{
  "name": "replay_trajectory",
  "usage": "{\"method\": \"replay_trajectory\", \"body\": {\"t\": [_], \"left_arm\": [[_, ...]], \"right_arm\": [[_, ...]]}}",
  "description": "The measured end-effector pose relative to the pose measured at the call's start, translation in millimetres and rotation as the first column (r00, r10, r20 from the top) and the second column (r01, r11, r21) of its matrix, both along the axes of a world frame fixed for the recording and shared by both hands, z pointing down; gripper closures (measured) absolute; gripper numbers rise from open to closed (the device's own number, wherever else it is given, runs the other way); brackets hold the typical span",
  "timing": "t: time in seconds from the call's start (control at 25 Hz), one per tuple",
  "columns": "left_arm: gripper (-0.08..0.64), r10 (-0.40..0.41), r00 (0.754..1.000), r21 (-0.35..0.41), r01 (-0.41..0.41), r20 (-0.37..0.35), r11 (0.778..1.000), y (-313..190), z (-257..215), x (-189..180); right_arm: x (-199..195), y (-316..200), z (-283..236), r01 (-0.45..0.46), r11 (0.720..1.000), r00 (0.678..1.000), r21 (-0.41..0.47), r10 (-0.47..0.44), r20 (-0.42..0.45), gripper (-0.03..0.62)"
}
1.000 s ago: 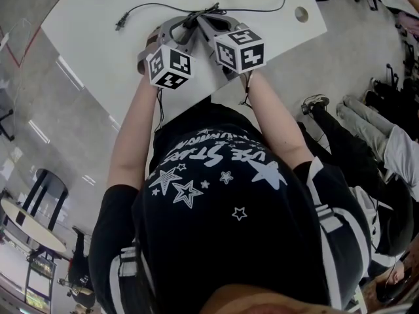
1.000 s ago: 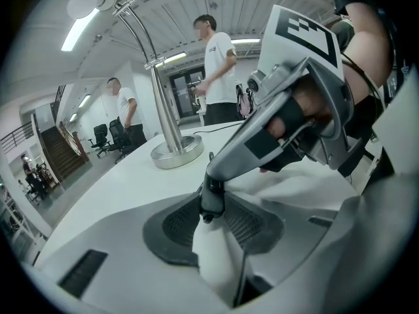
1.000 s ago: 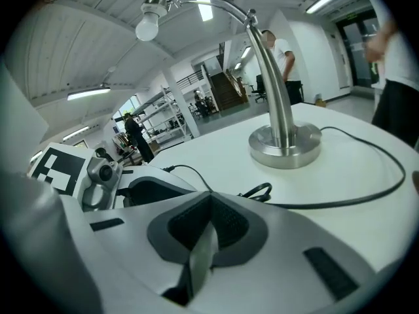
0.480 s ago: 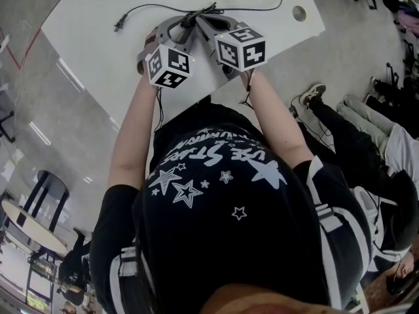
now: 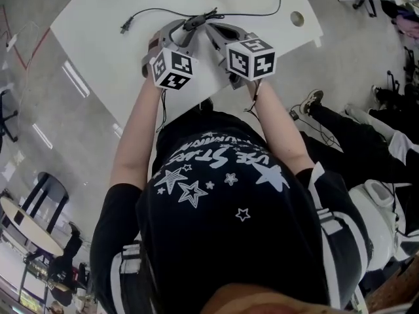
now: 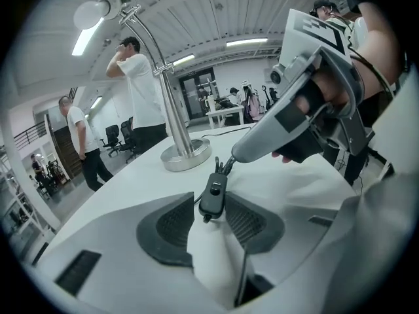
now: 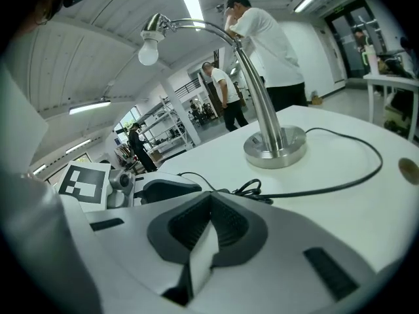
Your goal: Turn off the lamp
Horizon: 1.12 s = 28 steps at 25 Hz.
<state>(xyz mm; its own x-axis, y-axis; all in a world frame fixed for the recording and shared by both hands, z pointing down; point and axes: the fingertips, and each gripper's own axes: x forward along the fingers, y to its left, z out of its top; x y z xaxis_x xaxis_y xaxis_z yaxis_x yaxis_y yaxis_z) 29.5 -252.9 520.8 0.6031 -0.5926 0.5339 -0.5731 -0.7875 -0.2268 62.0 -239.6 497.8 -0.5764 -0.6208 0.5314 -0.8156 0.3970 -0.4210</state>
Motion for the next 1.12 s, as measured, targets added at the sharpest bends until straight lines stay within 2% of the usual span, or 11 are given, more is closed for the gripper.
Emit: {"method": "replay_trajectory", "body": {"t": [0.28, 0.76, 1.12], "left_arm": [[0.400, -0.054, 0.998, 0.048, 0.056, -0.044, 0.997, 15.8, -21.3, 6.3], [0.393, -0.122, 0.990, 0.131, 0.131, -0.072, 0.983, 61.6, -64.0, -20.2], [0.393, -0.156, 0.981, 0.138, 0.171, -0.116, 0.976, 98.1, -78.0, -6.0]], "right_arm": [[19.3, 28.5, -12.5, -0.005, 1.000, 1.000, 0.026, 0.005, 0.004, 0.588], [12.2, 84.1, -36.1, 0.014, 0.996, 0.999, 0.087, -0.017, 0.037, 0.588], [36.3, 121.1, -26.8, 0.019, 0.996, 0.997, 0.089, -0.026, 0.073, 0.588]]}}
